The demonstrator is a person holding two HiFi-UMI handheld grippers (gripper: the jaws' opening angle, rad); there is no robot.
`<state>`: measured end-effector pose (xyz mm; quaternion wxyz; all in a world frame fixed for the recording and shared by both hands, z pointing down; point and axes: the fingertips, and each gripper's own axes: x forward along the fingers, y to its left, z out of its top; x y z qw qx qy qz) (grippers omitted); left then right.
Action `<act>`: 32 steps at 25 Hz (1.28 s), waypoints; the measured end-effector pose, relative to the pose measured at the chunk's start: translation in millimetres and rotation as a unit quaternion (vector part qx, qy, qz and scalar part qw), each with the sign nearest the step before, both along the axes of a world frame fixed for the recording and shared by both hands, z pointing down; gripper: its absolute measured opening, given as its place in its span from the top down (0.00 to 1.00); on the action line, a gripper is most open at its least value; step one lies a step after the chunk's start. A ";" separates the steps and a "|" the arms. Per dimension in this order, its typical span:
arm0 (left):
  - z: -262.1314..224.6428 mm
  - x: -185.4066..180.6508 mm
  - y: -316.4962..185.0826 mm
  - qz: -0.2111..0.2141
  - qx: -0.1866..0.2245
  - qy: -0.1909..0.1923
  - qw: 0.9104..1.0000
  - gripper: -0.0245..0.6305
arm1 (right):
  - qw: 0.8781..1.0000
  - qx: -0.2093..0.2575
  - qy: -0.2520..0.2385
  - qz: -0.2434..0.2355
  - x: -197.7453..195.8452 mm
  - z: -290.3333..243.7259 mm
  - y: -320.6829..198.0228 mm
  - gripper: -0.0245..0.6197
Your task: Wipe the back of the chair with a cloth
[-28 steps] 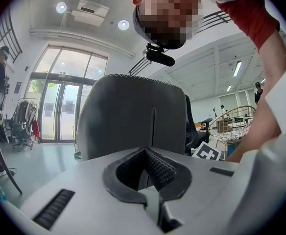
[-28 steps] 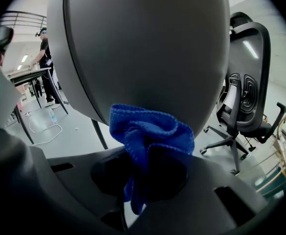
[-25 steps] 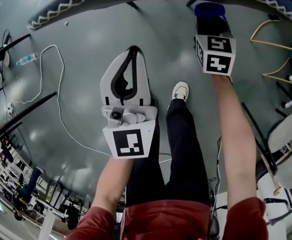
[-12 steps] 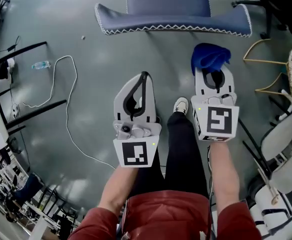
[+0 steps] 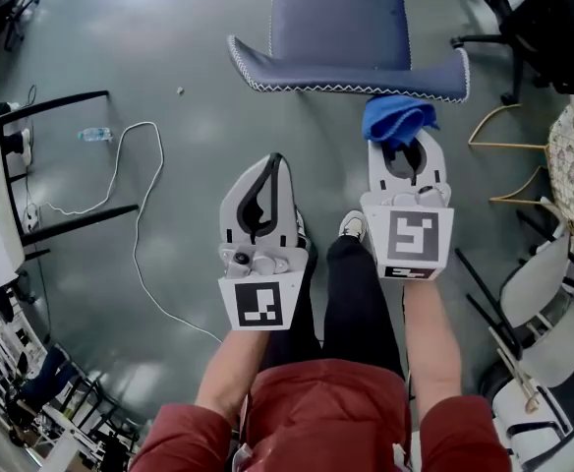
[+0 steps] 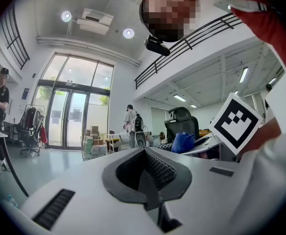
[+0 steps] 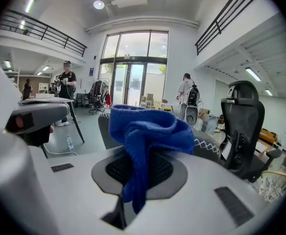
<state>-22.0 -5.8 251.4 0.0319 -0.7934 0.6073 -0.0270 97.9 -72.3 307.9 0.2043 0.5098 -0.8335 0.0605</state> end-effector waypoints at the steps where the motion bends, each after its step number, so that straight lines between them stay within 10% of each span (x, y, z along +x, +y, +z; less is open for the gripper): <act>1: -0.6 -1.6 0.0 -0.001 -0.001 0.001 1.000 0.95 | 1.000 -0.001 -0.003 0.002 -1.7 1.7 -2.8 0.87; 32: 185.8 1.4 5.1 -0.008 -0.032 -0.011 0.999 0.95 | 0.990 -0.121 -0.042 0.052 5.4 279.9 -83.1 0.87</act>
